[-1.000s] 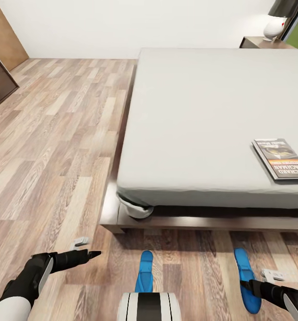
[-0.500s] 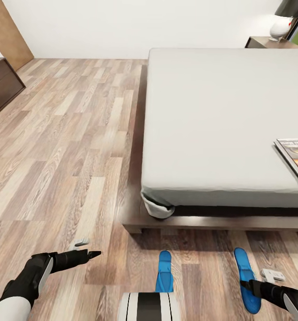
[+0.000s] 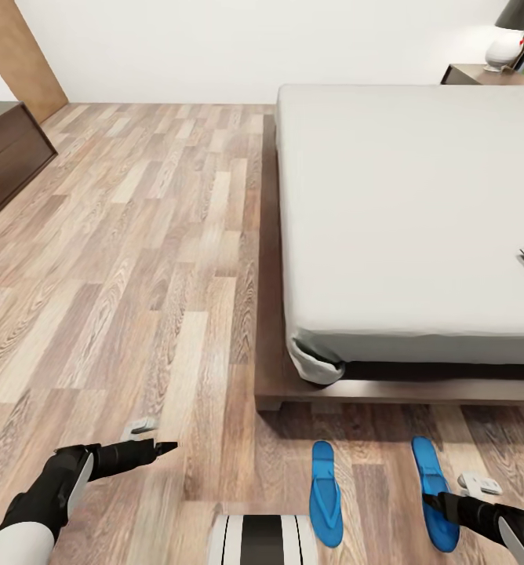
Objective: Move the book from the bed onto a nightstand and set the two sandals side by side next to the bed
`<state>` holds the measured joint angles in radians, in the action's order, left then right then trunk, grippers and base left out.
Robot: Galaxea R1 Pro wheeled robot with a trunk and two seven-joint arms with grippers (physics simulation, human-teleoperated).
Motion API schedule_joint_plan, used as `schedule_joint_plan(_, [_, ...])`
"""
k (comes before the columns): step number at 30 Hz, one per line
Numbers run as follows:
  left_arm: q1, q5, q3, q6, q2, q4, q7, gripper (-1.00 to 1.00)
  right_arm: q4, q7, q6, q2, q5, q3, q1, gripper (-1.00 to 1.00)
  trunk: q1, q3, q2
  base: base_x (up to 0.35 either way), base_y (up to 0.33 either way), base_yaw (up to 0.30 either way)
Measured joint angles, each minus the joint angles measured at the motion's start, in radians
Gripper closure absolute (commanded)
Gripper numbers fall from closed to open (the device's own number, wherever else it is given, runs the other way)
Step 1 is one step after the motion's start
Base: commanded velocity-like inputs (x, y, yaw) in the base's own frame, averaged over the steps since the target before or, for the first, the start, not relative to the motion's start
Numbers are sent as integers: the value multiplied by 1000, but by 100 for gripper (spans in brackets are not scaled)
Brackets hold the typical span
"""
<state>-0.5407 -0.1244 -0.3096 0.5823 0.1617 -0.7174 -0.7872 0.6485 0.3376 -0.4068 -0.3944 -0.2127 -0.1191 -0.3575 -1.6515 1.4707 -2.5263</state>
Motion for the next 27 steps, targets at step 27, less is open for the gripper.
schedule_joint_plan(27, [0, 0, -1, -3, 0, 1, 0, -100, 1, 0, -1, -2, 0, -1, 0, 100, 0, 0, 0, 0, 221, 0])
